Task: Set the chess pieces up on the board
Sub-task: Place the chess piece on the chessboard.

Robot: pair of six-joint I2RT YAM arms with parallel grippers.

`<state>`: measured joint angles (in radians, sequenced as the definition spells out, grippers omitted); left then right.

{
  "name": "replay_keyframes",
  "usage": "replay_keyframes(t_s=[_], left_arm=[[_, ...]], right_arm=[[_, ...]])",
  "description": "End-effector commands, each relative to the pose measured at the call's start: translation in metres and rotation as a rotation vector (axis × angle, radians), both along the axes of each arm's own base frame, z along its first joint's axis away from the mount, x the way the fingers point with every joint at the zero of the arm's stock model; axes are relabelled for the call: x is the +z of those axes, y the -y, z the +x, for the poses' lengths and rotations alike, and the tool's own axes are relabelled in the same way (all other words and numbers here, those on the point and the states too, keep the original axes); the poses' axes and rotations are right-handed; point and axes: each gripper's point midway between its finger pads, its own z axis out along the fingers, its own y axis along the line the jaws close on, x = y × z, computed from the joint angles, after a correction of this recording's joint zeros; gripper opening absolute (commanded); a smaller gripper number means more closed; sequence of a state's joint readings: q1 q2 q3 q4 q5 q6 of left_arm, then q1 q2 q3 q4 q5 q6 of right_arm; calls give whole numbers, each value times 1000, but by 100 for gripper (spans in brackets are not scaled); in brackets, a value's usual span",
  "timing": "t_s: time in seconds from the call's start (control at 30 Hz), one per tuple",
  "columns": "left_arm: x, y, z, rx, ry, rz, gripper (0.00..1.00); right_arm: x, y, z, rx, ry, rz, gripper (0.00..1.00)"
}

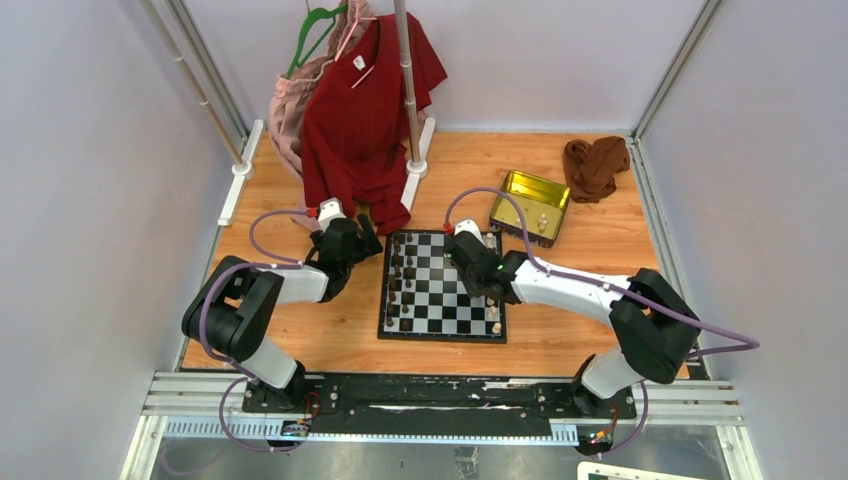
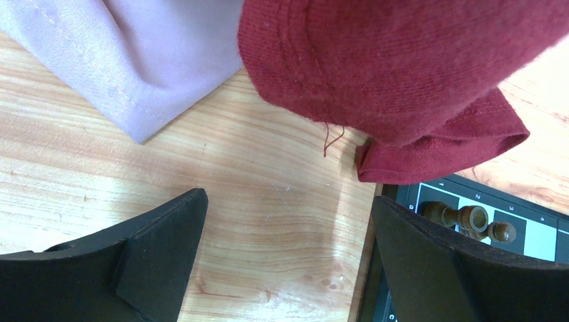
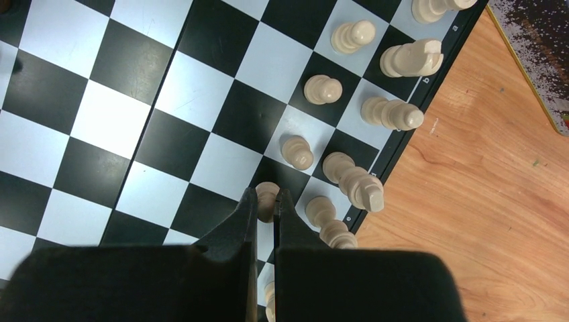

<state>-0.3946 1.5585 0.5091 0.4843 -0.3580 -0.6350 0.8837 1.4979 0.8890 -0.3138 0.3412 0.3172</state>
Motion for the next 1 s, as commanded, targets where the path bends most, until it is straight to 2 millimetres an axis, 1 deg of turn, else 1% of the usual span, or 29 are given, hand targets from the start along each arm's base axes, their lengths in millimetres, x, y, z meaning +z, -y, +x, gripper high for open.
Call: replay_keyframes(t_s=[0.0,0.63,0.8,0.97], left_arm=[[-15,-8,-14,1,-60,25,100],[-16,-8,-15,-4,-61,26,100],[-15,-8,-15,-4,-61,26,100],[-15,-8,-15,-4,-61,25,100]], right_arm=[[-6,5,5,-20,4,-7,0],[-16,10,2,-31,-21,-4,1],[-16,9,1,-29,-25,-2,8],[-14,10,1,-26,-24,1,26]])
